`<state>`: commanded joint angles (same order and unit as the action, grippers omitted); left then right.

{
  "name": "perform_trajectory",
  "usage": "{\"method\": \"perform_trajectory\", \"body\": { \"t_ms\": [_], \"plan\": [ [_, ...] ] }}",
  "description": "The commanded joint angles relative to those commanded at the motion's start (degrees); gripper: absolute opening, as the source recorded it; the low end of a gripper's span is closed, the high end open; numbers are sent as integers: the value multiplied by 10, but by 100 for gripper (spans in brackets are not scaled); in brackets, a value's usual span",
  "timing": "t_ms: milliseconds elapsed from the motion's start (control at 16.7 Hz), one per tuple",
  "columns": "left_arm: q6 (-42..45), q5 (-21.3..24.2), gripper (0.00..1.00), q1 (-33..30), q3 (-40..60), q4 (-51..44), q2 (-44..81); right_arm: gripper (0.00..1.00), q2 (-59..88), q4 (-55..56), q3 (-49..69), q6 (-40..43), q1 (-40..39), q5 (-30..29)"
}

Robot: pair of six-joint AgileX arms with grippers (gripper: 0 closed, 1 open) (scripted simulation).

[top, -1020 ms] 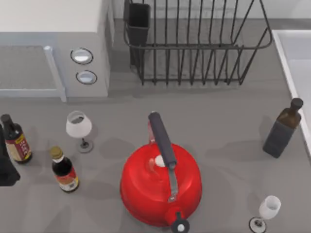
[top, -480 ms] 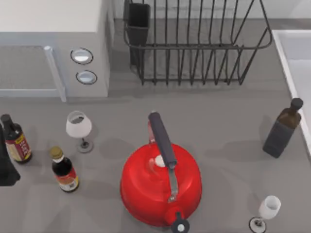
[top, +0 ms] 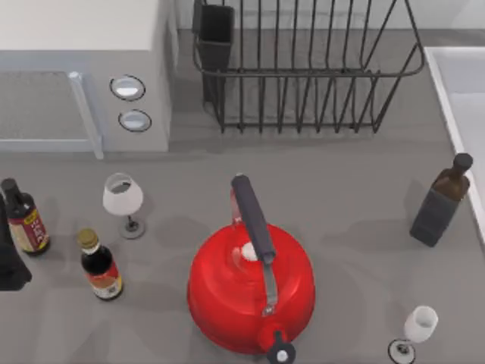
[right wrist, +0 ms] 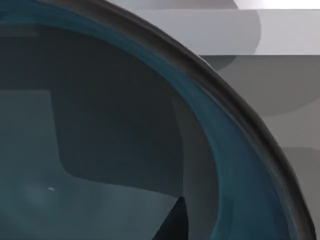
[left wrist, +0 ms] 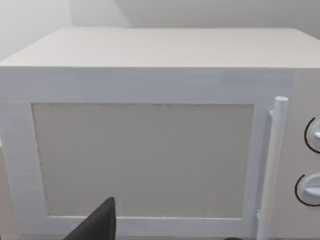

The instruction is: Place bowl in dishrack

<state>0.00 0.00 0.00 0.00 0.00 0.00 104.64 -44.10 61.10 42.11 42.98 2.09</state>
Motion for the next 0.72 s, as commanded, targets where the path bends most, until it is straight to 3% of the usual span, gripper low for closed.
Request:
{"method": "perform_trajectory", "body": {
  "t_ms": [300,720],
  "plan": [
    [0,0,100,0,0,0,0,2,0,0,0,0,0,0],
    [0,0,100,0,0,0,0,0,0,0,0,0,0,0]
  ]
}}
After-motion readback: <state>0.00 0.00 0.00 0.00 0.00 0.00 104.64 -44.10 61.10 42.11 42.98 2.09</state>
